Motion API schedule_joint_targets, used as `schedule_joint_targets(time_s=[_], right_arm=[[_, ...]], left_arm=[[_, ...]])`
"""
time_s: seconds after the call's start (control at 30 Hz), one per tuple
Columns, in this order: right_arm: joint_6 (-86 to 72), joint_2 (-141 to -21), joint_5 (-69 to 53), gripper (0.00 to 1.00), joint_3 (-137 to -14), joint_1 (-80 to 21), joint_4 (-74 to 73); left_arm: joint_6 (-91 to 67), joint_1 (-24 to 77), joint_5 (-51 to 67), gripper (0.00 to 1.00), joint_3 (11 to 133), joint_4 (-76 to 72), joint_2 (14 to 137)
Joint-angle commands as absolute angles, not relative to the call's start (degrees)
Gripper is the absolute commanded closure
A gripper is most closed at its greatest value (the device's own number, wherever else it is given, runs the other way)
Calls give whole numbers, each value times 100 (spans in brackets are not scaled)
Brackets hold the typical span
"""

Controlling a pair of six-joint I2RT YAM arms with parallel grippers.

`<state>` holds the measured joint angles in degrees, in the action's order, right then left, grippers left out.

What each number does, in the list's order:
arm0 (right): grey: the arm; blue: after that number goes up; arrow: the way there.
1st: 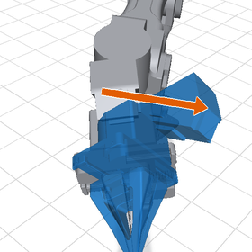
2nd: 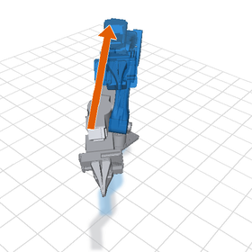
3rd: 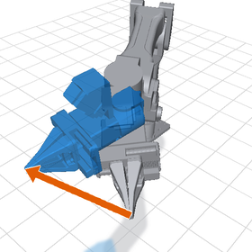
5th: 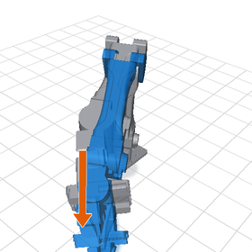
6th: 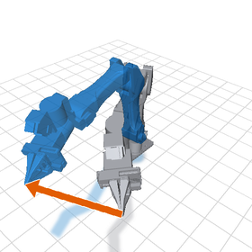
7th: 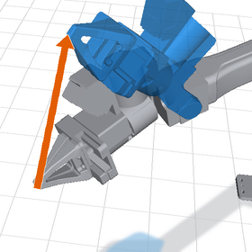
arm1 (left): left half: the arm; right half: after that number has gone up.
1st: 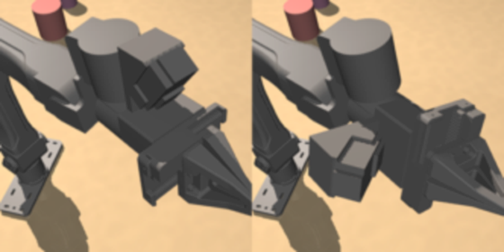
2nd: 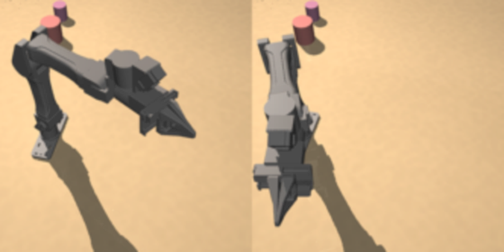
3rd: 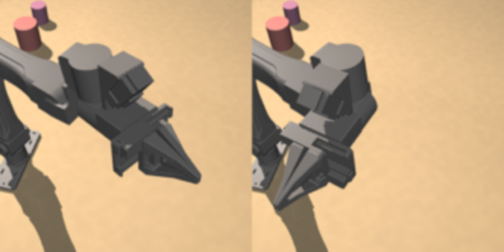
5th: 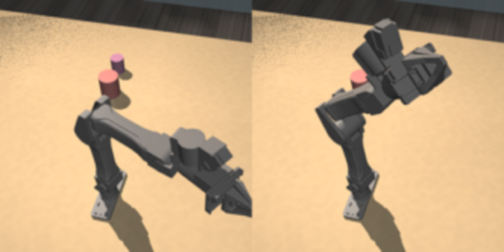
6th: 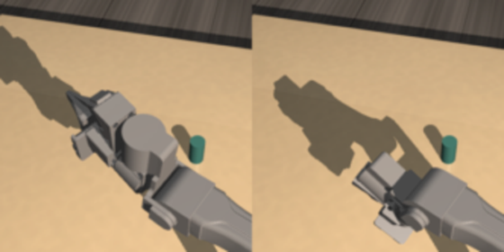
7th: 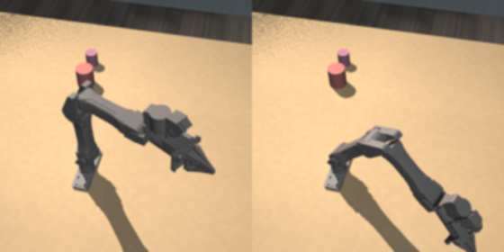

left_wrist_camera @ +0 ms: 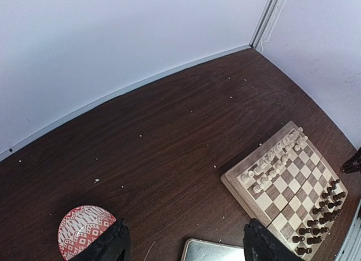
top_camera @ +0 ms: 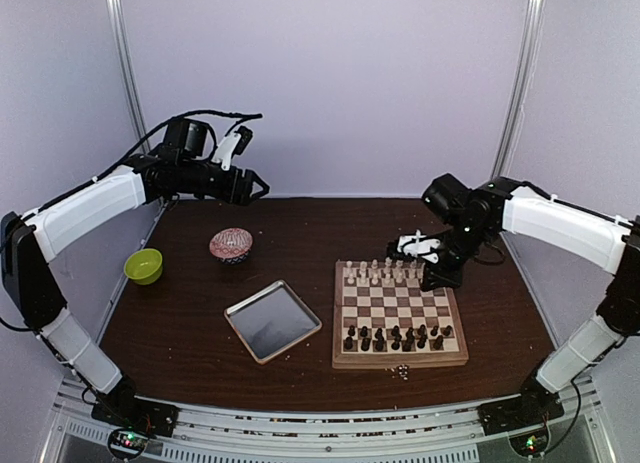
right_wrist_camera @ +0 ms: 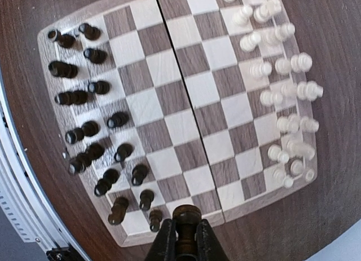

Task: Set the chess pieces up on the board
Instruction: Pick up the rook from the chessboard, then place the rook at a8.

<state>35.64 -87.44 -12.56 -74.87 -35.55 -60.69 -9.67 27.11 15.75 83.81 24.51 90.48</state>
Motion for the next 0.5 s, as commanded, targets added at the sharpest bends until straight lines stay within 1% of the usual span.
schedule_joint_targets(time_s=[0.0,0.2,0.47], right_arm=[[3637,-7974,-986,91,-6626,-3347,-6429],[3920,-7297,-832,91,-5763,-3340,-6529],[3926,-7278,-961,91,-5249,-3447,-6337]], left_arm=[[-1036,2742,1728,29,8600,2375,9144],[-1061,2740,1819,29,8638,2426,9245],[-1081,2747,1851,29,8644,2426,9281]])
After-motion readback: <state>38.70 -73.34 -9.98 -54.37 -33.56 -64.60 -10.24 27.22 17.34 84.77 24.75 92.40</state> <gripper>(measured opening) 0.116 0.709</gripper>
